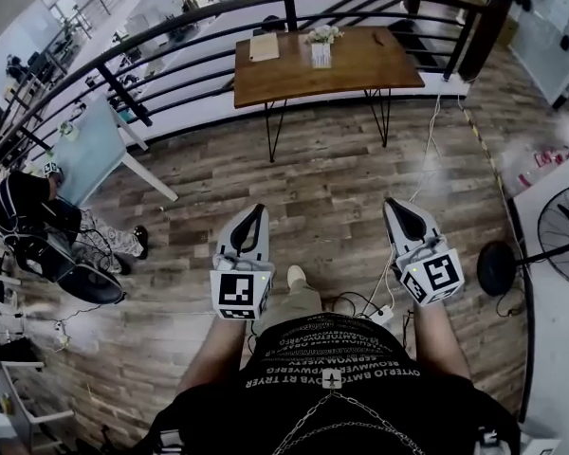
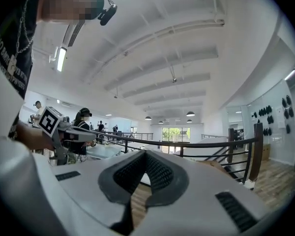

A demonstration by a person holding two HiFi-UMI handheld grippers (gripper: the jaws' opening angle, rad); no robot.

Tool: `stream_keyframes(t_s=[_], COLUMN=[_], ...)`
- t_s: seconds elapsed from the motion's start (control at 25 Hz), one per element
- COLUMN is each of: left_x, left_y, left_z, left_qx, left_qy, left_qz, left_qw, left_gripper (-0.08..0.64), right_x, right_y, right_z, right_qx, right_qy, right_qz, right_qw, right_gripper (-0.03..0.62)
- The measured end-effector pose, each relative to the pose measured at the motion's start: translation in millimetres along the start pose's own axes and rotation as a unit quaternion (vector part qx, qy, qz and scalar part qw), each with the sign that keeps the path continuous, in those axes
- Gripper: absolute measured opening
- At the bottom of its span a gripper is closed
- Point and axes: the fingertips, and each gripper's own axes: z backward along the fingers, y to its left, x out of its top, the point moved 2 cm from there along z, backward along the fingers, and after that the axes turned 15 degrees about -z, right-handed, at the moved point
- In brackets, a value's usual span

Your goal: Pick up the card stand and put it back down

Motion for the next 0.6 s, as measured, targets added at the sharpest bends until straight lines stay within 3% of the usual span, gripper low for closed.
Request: stream_keyframes(t_s=[0.2, 0.6], left_x=[-2.1, -41.0], left_y=[24.8, 55.1], left_z=[-35.2, -113.7], left_qx=[-0.011, -0.033], left_qy=[-0.012, 0.018], left_qz=[-0.007, 0.004], left_qw=[0.9998, 0.9993], left_gripper=[0.029, 0.029], right_x=[2.4, 1.4], right_y=[-13.4, -46.9], right_z=[-41.8, -122.3], right_qx=[-0.004, -0.009], right_qy=[0.017, 0.040], right_qz=[0.004, 0.001], right_qw=[1.000, 0.999], right_gripper=[0.014, 0.014])
